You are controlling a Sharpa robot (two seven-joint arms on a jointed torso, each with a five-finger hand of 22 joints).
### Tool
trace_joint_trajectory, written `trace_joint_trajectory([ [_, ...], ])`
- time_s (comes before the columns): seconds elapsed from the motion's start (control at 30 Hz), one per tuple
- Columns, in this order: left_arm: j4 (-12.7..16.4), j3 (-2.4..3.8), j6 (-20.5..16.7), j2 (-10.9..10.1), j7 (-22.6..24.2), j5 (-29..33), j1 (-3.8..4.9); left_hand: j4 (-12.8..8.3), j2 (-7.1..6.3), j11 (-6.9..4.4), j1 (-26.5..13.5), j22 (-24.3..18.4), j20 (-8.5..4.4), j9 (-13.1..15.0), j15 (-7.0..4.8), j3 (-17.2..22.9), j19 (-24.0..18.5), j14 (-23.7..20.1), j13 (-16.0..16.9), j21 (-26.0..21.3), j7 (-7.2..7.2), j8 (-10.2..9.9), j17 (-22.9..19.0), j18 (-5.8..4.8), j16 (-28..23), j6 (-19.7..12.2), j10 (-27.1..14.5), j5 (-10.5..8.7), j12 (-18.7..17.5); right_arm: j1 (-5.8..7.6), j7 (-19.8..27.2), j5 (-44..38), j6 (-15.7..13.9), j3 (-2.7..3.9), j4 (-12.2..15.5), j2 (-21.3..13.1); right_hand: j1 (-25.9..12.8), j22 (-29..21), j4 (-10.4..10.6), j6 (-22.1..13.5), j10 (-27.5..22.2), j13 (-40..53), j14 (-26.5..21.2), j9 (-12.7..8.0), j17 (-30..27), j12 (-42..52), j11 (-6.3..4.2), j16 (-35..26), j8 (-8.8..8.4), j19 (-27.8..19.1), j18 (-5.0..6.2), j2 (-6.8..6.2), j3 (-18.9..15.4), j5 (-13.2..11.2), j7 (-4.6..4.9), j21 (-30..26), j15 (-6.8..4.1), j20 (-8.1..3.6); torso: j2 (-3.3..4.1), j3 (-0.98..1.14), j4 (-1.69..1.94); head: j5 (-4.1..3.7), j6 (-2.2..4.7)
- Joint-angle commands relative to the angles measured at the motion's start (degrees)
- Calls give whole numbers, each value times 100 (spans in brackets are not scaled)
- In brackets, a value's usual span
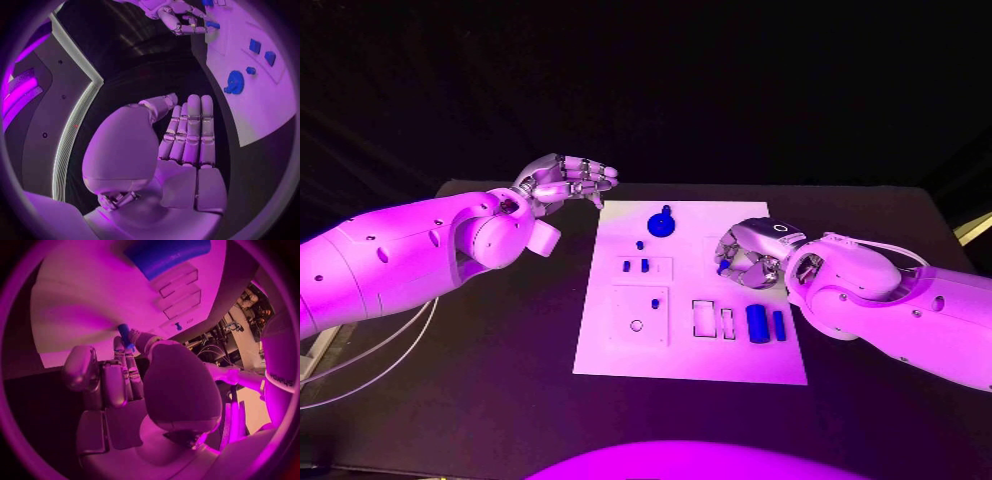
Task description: Assemble the parts on the task board
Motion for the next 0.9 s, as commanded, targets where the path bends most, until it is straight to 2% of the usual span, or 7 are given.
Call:
trace_joint_trajectory([
  [0.03, 13, 4, 8, 2, 6, -1, 5, 37, 45, 12, -67, -61, 21, -48, 0, -212, -30, -40, 10, -117, 21, 95, -72, -57, -77, -87, -131, 2, 102, -17, -43, -74, -16, -6, 10, 7, 55, 471, -185, 163, 595, 109, 212, 248, 103, 37, -144, 91, 332, 145, -104, 277, 300, -6, -17, 118, -90, -29, 1, -1, -1, 1, -8],
  [0.2, 13, 4, 7, 1, 7, -1, 5, 37, 45, 12, -67, -61, 21, -48, 0, -212, -30, -40, 10, -117, 21, 95, -72, -57, -77, -87, -131, 2, 102, -22, -77, -131, -106, -6, 17, 8, 37, 516, -328, 170, 734, 166, 214, 366, 102, 18, -176, 95, 436, 161, -117, 325, 365, -33, -28, 193, -117, -60, -1, -2, 3, 1, -18],
  [0.53, -10, 4, 13, 21, 9, -1, 4, 37, 45, 12, -67, -61, 21, -48, 0, -212, -30, -40, 10, -117, 21, 95, -72, -57, -77, -87, -131, 2, 102, -10, -28, -53, -353, 0, 178, -72, 17, 546, -383, 162, 777, 189, 217, 417, 114, 4, -183, 106, 478, 174, -128, 333, 384, -46, -31, 253, -125, -70, -11, -3, 3, 2, -14],
  [0.67, -19, 4, 21, 33, 13, 2, 4, 40, 55, 13, -70, -70, 22, -51, 1, -218, -24, -38, 10, -129, 23, 100, -73, -57, -82, -91, -133, 3, 110, 68, -20, 188, -375, 24, 329, -174, 13, 547, -391, 161, 783, 192, 218, 426, 114, 1, -184, 106, 485, 173, -127, 333, 386, -47, -31, 249, -126, -71, -12, -8, -3, -1, -14],
  [0.8, -18, 4, 26, 46, 14, 3, 4, 40, 55, 13, -70, -70, 22, -51, 1, -218, -24, -38, 10, -129, 23, 100, -73, -57, -82, -91, -133, 3, 110, 173, -17, 514, -377, 64, 544, -294, 11, 549, -398, 160, 786, 195, 218, 432, 113, -1, -184, 106, 490, 174, -128, 334, 388, -48, -31, 253, -126, -72, -11, -16, 5, 0, 3],
  [0.9, -24, 4, 27, 60, 17, 8, 4, 40, 55, 13, -70, -70, 22, -51, 1, -218, -24, -38, 10, -129, 23, 100, -73, -57, -82, -91, -133, 3, 110, 225, 3, 663, -410, 87, 751, -353, 11, 547, -401, 159, 787, 196, 217, 434, 108, -3, -184, 103, 492, 173, -127, 335, 390, -48, -31, 247, -127, -72, -14, -13, 0, 4, 7],
])
